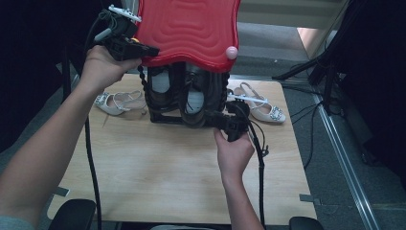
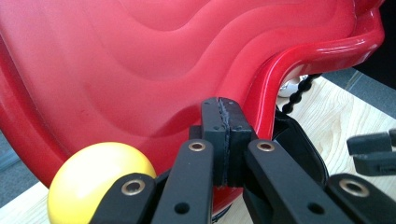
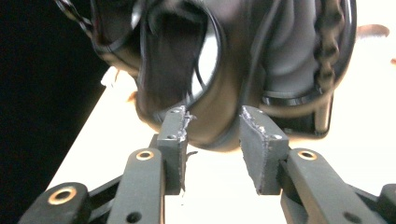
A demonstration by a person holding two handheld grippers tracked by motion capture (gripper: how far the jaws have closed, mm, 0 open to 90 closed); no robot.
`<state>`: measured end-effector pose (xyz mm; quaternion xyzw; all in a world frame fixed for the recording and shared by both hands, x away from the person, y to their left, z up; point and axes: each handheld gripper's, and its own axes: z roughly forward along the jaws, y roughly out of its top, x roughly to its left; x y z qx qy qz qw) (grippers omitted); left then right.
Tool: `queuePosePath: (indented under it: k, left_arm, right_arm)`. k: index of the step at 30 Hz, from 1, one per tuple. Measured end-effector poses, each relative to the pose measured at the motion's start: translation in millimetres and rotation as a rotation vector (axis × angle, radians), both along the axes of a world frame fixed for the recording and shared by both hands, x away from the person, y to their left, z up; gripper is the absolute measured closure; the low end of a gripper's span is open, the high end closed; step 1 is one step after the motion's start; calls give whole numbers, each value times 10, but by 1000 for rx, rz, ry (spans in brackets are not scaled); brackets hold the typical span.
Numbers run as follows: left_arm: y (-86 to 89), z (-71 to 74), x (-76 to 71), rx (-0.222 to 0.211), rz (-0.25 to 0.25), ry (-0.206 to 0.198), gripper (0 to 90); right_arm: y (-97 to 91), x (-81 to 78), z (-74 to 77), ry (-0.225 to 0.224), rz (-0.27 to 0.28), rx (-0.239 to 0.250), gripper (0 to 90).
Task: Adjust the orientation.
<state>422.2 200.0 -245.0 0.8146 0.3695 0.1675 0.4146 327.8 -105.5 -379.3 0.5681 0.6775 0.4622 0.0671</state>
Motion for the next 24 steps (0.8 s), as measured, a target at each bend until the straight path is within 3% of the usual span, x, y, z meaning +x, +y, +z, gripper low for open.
queuePosePath:
  k: [5,8,10,13,19,24]
  left_arm:
    - [-1,1,-1,-1,2,3,900]
    - [-2,1,0,-2,4,3,900]
    - [-1,1,-1,-2,2,3,900]
    - [-1,0,-1,-1,2,2,900]
    - [3,0,-2,0,-1,-1,900]
    - [5,-2,-2,0,-3,-3,900]
  right_arm:
    - [-47,-54,-222,33,22,-18,767]
    - [-18,-66,-334,52,41,-24,821]
    - [11,-67,-411,62,60,3,863]
    - [93,-66,-520,65,88,-10,900]
    - [302,16,-733,74,137,-12,900]
    - [413,101,-826,55,129,-31,900]
